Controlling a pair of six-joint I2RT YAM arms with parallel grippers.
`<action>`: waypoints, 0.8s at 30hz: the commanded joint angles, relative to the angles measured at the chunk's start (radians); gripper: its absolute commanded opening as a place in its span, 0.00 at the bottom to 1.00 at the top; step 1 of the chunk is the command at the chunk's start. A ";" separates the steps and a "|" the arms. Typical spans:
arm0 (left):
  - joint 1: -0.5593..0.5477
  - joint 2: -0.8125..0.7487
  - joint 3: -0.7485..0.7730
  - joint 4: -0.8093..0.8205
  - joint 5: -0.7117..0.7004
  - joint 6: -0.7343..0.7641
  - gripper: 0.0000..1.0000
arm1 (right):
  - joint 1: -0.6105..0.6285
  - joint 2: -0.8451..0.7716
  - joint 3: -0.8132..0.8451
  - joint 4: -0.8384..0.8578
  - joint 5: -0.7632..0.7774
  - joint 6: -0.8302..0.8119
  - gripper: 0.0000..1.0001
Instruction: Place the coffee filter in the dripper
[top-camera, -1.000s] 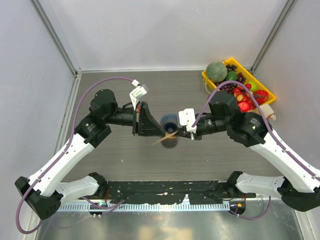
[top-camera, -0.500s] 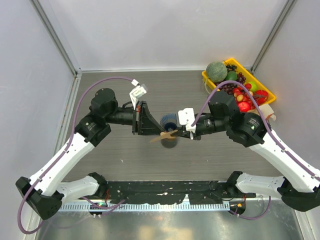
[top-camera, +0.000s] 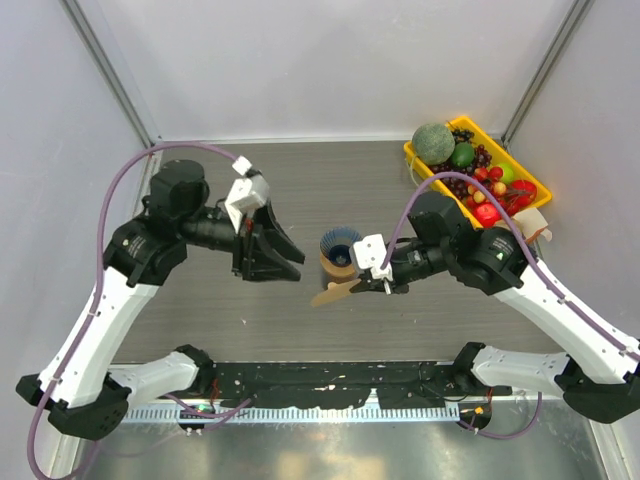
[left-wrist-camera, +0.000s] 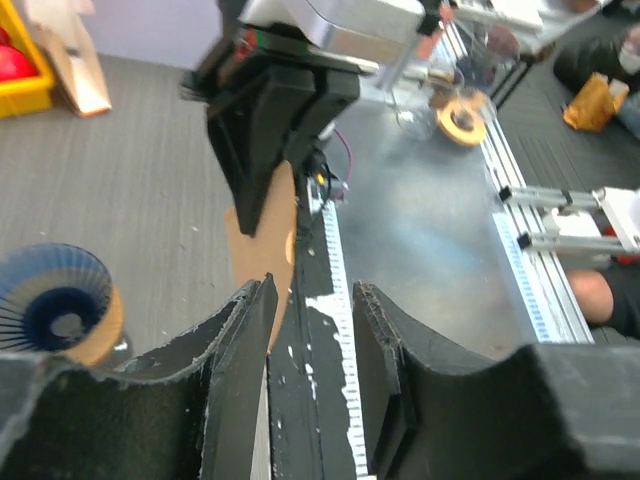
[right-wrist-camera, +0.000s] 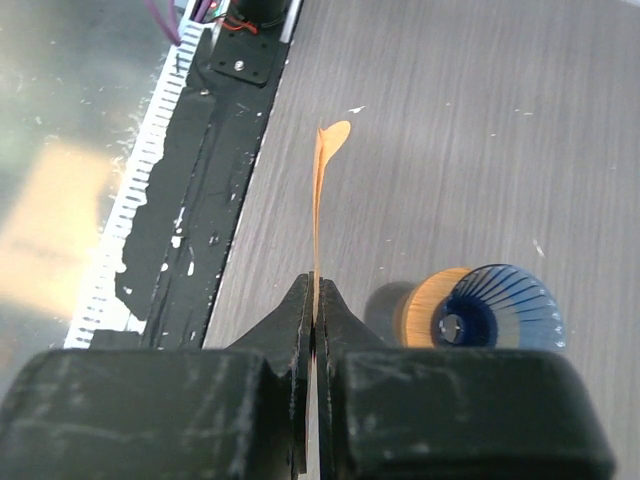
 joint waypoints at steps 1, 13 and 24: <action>-0.099 0.023 -0.001 -0.237 -0.063 0.223 0.42 | 0.007 0.024 0.027 -0.066 -0.053 -0.034 0.05; -0.192 0.069 -0.067 -0.096 -0.076 0.090 0.34 | 0.027 0.036 0.026 -0.052 -0.068 -0.044 0.05; -0.224 0.095 -0.071 -0.045 -0.071 0.044 0.30 | 0.036 0.039 0.024 -0.040 -0.064 -0.033 0.05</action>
